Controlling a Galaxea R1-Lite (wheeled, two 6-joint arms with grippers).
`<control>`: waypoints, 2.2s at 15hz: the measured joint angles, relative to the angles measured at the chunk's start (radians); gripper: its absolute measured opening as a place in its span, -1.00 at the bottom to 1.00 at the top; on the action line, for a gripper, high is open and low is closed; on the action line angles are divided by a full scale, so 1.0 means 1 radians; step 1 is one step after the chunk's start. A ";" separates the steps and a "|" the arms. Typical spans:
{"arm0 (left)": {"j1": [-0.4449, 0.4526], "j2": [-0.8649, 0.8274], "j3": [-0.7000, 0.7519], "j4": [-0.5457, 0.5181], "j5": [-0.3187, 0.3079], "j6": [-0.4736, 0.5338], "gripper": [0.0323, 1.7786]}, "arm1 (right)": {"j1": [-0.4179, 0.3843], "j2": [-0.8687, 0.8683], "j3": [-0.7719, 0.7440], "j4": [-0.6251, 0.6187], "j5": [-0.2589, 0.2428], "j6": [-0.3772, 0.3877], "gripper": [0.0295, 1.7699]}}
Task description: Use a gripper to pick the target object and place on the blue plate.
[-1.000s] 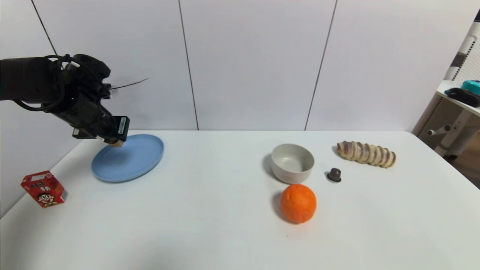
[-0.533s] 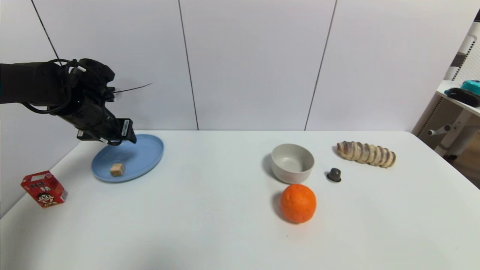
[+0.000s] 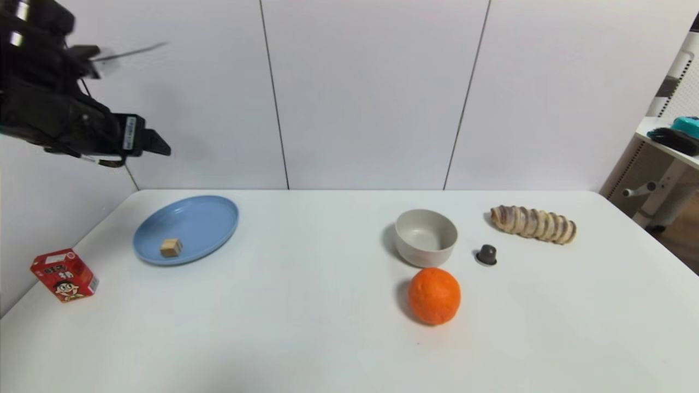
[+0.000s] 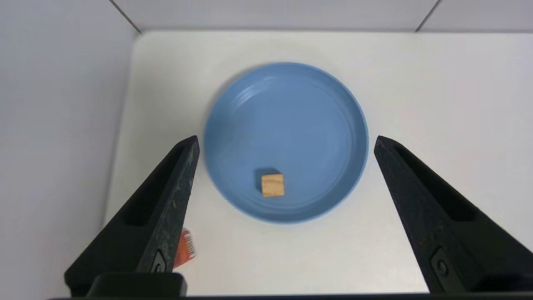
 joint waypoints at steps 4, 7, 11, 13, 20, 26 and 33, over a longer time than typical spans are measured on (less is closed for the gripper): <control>-0.021 -0.324 0.183 -0.013 -0.087 0.060 0.79 | 0.001 0.000 0.000 0.000 0.000 0.000 0.92; -0.033 -0.576 0.380 -0.020 -0.224 0.091 0.83 | 0.000 0.000 0.000 0.000 0.000 0.000 0.92; -0.039 -0.900 0.705 -0.076 -0.277 0.139 0.86 | 0.000 0.000 0.000 0.000 0.000 0.000 0.92; -0.037 -1.048 0.894 -0.149 -0.282 0.147 0.88 | 0.001 0.000 0.000 0.000 0.000 0.000 0.92; 0.008 -1.492 1.457 -0.392 -0.287 0.148 0.90 | 0.000 0.000 0.000 0.000 0.000 0.000 0.92; 0.016 -1.622 1.631 -0.540 -0.143 0.084 0.90 | 0.001 0.000 0.000 0.000 0.000 0.000 0.92; 0.015 -1.637 1.650 -0.540 -0.120 0.020 0.90 | 0.000 0.000 0.000 0.000 0.000 0.000 0.92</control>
